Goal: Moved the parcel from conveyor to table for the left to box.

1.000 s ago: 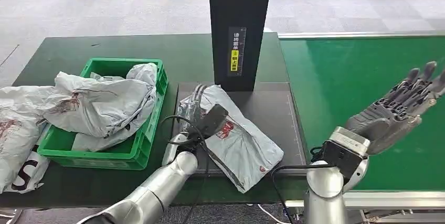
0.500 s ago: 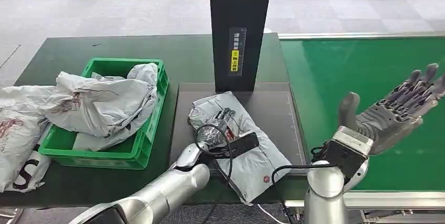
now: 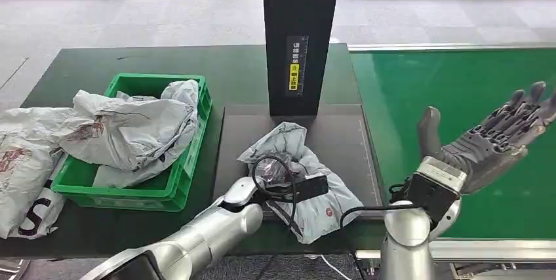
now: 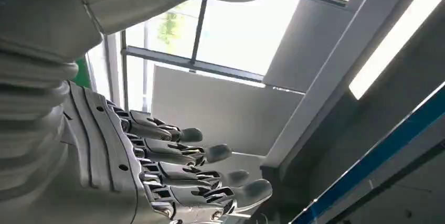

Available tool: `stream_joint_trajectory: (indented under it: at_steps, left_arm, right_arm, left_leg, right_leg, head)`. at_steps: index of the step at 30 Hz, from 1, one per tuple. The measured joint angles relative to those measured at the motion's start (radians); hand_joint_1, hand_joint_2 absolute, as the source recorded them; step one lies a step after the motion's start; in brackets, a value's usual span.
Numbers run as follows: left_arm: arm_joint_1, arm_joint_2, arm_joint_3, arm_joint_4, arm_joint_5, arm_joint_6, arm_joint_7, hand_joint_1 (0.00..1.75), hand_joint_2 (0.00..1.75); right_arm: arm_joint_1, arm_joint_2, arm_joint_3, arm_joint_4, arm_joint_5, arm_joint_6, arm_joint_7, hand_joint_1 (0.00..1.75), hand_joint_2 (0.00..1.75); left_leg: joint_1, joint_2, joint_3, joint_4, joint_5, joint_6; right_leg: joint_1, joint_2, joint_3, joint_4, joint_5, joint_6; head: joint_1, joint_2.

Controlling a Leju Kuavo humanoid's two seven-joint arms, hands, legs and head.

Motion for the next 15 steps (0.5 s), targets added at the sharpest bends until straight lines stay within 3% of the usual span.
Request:
stream_joint_trajectory:
  at_steps: [10,15]
  left_arm:
    - [-0.002,0.000,-0.014,0.006,0.005,0.031,0.002,1.75,1.75]
    - [0.012,0.001,0.005,0.013,0.085,0.333,-0.150,1.75,1.75]
  right_arm:
    - [0.001,0.000,-0.007,0.004,-0.002,0.000,0.000,0.00,1.75]
    - [0.003,-0.001,-0.015,0.006,-0.001,0.000,0.000,0.00,1.75]
  left_leg:
    - [0.000,0.000,0.000,0.000,0.000,0.000]
    - [0.000,0.001,-0.003,0.000,0.000,0.000]
  right_leg:
    - [0.000,0.000,0.000,0.000,0.000,0.000]
    - [0.000,0.000,-0.004,0.000,0.000,0.000]
  head:
    - [0.000,0.000]
    - [0.000,0.000]
